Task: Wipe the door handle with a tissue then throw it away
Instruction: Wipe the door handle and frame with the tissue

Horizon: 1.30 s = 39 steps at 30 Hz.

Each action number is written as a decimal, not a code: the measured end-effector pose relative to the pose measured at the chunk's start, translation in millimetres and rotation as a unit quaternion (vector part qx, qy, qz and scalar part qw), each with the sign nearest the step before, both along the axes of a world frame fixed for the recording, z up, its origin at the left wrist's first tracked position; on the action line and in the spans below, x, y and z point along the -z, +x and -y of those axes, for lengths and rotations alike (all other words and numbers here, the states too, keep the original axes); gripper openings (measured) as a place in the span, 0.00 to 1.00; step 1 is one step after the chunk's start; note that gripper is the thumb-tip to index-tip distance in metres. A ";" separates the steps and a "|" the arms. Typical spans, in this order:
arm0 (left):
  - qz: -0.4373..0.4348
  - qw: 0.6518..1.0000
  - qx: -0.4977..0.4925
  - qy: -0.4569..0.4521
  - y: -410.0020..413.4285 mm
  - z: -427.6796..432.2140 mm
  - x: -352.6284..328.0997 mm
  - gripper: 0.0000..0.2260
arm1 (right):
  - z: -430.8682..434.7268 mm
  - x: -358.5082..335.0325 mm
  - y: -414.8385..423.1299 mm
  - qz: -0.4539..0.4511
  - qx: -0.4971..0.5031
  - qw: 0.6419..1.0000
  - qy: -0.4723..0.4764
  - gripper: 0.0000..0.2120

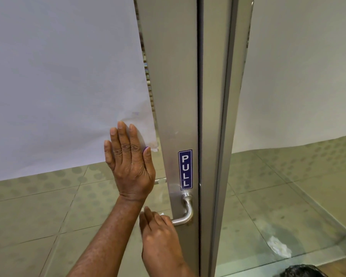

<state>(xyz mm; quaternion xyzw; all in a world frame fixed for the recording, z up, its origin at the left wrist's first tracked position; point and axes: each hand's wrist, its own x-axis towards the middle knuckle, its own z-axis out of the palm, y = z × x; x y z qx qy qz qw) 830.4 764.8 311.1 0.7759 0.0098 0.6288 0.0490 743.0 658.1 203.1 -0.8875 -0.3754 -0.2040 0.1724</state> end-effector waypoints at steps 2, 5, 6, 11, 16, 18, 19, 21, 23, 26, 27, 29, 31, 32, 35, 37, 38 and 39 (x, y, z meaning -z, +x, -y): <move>-0.001 1.000 0.001 0.000 0.1 0.0 0.0 0.26 | 0.2 -3.7 -0.7 0.007 -0.004 0.999 -0.038 0.23; -0.002 1.000 0.000 -0.001 0.7 -0.5 0.5 0.26 | 15.6 0.1 4.4 0.081 -0.056 0.992 -0.081 0.16; -0.002 1.000 -0.001 -0.001 0.8 -0.5 0.5 0.26 | 22.0 3.8 7.8 0.106 -0.076 0.987 -0.090 0.14; -0.001 1.000 -0.005 -0.001 1.2 -0.6 0.2 0.26 | 48.4 19.3 29.5 0.163 -0.165 0.972 -0.023 0.10; 0.003 1.000 -0.003 0.000 1.2 -0.5 0.3 0.26 | 81.7 20.2 48.7 0.169 -0.203 0.964 0.029 0.06; 0.003 1.000 -0.005 -0.001 2.0 -0.5 0.7 0.26 | 93.6 19.4 55.4 0.171 -0.198 0.965 0.033 0.06; 0.002 1.000 -0.005 -0.002 2.2 -0.7 0.8 0.26 | 97.1 19.6 57.5 0.170 -0.196 0.965 0.037 0.06; 0.003 1.000 -0.004 -0.001 2.0 -0.8 0.8 0.26 | 100.7 19.7 60.0 0.174 -0.193 0.964 0.052 0.07; 0.003 1.000 -0.002 0.003 1.3 -0.3 0.2 0.26 | 104.8 21.7 61.1 0.170 -0.179 0.966 0.073 0.08; 0.002 1.000 -0.004 0.004 1.5 0.0 -0.6 0.26 | 111.5 30.6 53.6 0.096 -0.105 0.978 0.151 0.27; 0.001 1.000 -0.007 0.003 1.7 -0.1 -0.5 0.26 | 108.9 33.2 46.6 0.045 -0.064 0.978 0.195 0.35; 0.002 1.000 -0.013 0.003 2.1 -0.5 0.1 0.26 | 93.2 33.7 26.4 -0.076 0.006 0.946 0.315 0.36; 0.004 1.000 -0.016 0.004 2.1 -0.4 0.6 0.26 | 69.0 28.2 9.9 -0.178 0.077 0.868 0.458 0.28; 0.002 1.000 -0.016 0.001 1.8 -0.2 0.4 0.25 | 57.4 25.4 4.1 -0.219 0.121 0.823 0.510 0.24; -0.011 1.000 -0.010 0.000 -0.6 -0.3 -0.3 0.26 | 35.0 13.8 -6.9 -0.303 0.192 0.699 0.618 0.20; -0.023 1.000 -0.007 0.003 -3.0 -0.1 -1.4 0.26 | 28.5 4.9 -10.2 -0.343 0.212 0.655 0.639 0.16; -0.029 1.000 -0.005 0.002 -4.6 0.3 -2.0 0.25 | 27.6 0.1 -11.7 -0.356 0.219 0.645 0.640 0.15; -0.034 0.999 -0.003 0.001 -6.7 0.9 -2.7 0.25 | 28.2 -4.1 -13.9 -0.362 0.222 0.641 0.639 0.14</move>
